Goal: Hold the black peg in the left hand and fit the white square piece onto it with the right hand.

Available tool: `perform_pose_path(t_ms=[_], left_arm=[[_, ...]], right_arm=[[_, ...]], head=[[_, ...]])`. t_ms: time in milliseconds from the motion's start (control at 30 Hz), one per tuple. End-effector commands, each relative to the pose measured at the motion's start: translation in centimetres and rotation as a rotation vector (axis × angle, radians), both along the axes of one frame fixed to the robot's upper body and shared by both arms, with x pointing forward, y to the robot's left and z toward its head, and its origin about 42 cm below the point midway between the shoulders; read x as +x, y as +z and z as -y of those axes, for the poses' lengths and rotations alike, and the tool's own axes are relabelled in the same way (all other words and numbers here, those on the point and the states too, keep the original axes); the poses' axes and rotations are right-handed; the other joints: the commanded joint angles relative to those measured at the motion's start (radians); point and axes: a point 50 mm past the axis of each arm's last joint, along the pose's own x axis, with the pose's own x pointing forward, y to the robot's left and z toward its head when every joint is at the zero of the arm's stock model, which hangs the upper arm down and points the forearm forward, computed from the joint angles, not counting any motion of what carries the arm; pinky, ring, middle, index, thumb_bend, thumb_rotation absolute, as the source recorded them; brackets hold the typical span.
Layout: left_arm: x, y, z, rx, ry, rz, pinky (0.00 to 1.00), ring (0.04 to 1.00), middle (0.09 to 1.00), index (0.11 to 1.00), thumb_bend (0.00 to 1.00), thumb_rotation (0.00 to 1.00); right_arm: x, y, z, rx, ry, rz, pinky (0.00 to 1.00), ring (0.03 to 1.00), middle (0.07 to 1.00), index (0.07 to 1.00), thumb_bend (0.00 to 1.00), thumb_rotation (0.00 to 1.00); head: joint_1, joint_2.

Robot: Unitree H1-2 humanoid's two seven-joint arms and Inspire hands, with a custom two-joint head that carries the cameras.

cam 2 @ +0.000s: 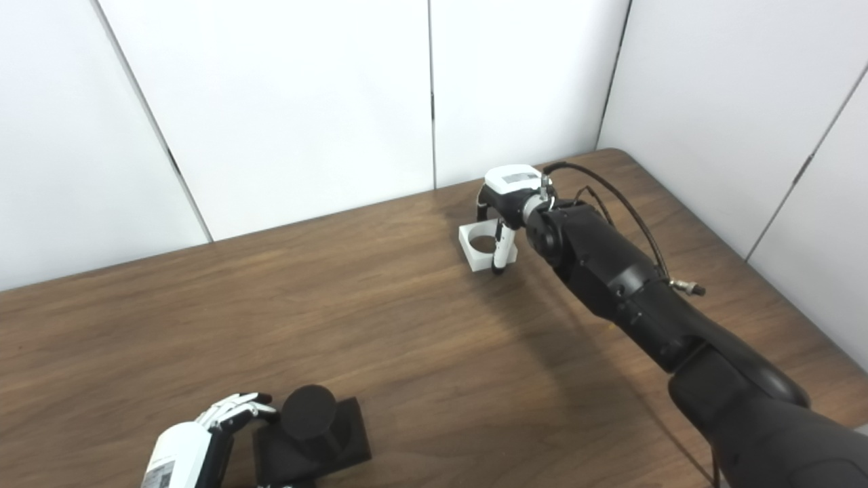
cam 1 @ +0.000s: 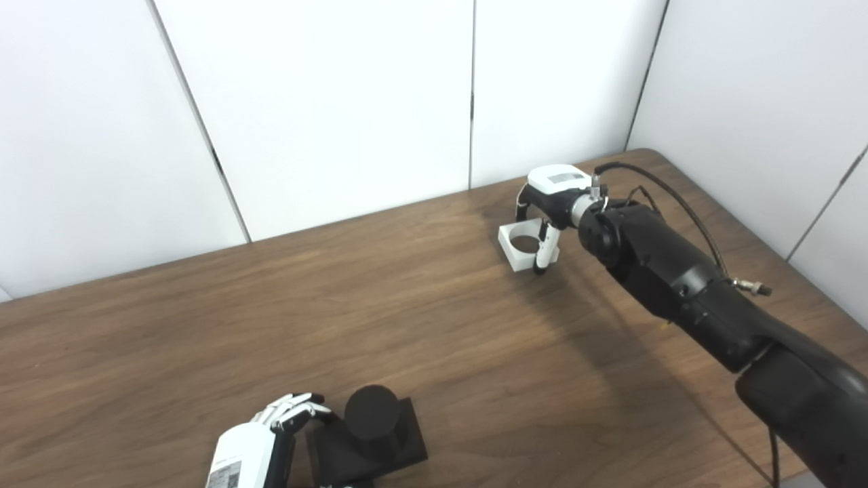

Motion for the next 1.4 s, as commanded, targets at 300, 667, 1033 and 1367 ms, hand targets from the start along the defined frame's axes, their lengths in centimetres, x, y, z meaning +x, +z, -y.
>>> perform_pose_path(t_ms=[300, 667, 1033, 1367], left_arm=[[-2.1, -3.3, 0.0, 0.074, 0.000, -0.211, 0.76, 0.834, 0.781, 0.488, 0.51, 0.04], [-2.5, -3.0, 0.7, 0.074, 0.002, -0.203, 0.76, 0.836, 0.783, 0.487, 0.51, 0.04], [-2.7, -2.5, 1.8, 0.074, 0.007, -0.203, 0.77, 0.838, 0.787, 0.489, 0.51, 0.04], [-2.6, -2.2, 2.6, 0.080, 0.006, -0.206, 0.77, 0.845, 0.792, 0.489, 0.51, 0.04]], right_arm=[[-2.4, 5.8, -2.3, -0.060, 0.197, 0.138, 0.92, 0.896, 0.824, 0.486, 0.52, 0.14], [-6.9, 8.9, -7.2, -0.064, 0.379, 0.172, 0.93, 0.884, 0.814, 0.486, 0.52, 0.14], [-12.4, 11.0, -12.5, -0.030, 0.598, 0.188, 0.94, 0.880, 0.804, 0.484, 0.52, 0.14], [-15.9, 12.5, -15.2, -0.012, 0.729, 0.193, 0.92, 0.873, 0.792, 0.484, 0.53, 0.14]], head=[[0.054, 0.027], [0.093, 0.054], [0.144, 0.095], [0.190, 0.141]])
